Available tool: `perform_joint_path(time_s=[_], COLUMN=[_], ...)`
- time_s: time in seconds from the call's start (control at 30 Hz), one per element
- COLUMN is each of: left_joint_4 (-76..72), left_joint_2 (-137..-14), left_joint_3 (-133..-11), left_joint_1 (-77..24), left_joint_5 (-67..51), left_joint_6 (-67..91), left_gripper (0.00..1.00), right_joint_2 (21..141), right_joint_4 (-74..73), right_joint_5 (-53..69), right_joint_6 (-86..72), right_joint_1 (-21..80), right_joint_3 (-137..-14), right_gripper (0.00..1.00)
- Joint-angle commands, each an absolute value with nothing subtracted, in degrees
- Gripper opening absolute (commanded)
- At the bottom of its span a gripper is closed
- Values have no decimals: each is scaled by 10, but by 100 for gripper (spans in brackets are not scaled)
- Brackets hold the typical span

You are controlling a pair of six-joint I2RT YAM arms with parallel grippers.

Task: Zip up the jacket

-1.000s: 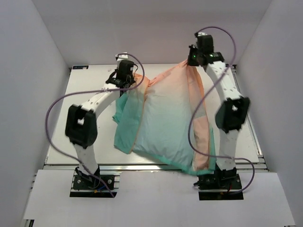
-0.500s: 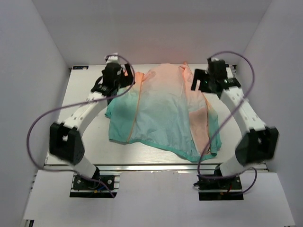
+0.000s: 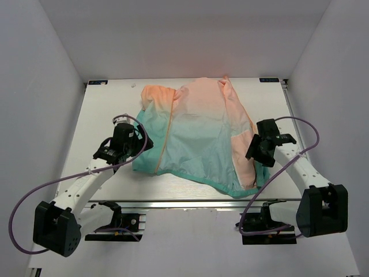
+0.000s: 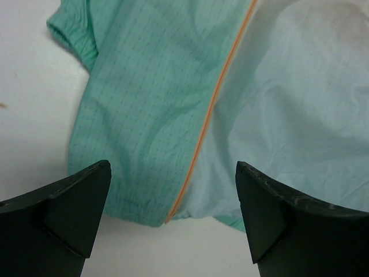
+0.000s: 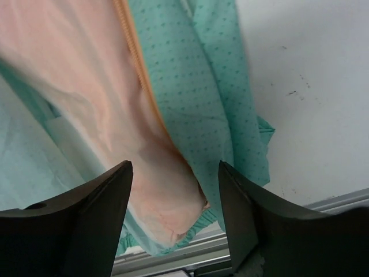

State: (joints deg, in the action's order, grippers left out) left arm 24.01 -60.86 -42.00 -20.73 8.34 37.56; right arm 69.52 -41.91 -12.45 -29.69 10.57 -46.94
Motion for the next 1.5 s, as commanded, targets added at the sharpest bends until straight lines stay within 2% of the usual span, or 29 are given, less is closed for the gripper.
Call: perform_joint_path(time_s=[0.0, 0.03, 0.3, 0.4, 0.43, 0.47, 0.5, 0.7, 0.77, 0.8, 0.87, 1.2, 1.3, 1.37, 1.47], left_joint_4=[258, 251, 245, 245, 244, 242, 240, 231, 225, 224, 218, 202, 204, 196, 180], left_joint_2=[-576, -572, -594, -600, -601, -602, -603, -611, -611, -613, -616, -679, -702, -711, -718], left_joint_3=[-397, -393, -403, -403, -402, -403, -403, -412, -409, -408, -405, -428, -438, -439, -432], left_joint_1=[-206, -206, -206, -206, -206, -206, -206, -207, -206, -207, -207, -207, -207, -207, -206], left_joint_5=[67, 65, 76, 81, 80, 80, 80, 67, 59, 56, 50, 51, 50, 47, 40], left_joint_6=[406, 407, 407, 407, 407, 407, 406, 404, 404, 404, 403, 399, 396, 396, 396], left_gripper=[98, 98, 98, 98, 98, 98, 98, 98, 98, 98, 98, 98, 98, 98, 98], right_joint_2=[708, 713, 750, 747, 744, 733, 728, 704, 692, 689, 685, 693, 713, 731, 750], right_joint_4=[-422, -419, -406, -407, -410, -408, -412, -454, -447, -442, -442, -497, -492, -493, -469], right_joint_5=[-176, -175, -196, -217, -219, -214, -213, -197, -175, -166, -159, -235, -230, -237, -224], right_joint_6=[-331, -330, -327, -332, -331, -325, -320, -291, -284, -280, -280, -333, -330, -337, -327], right_joint_1=[103, 102, 97, 95, 94, 94, 94, 93, 93, 94, 94, 93, 92, 91, 91], right_joint_3=[-467, -465, -443, -443, -448, -453, -459, -517, -508, -504, -491, -467, -462, -462, -459], right_gripper=[66, 62, 60, 32, 12, 3, 0, 2, 14, 31, 40, 57, 57, 53, 35])
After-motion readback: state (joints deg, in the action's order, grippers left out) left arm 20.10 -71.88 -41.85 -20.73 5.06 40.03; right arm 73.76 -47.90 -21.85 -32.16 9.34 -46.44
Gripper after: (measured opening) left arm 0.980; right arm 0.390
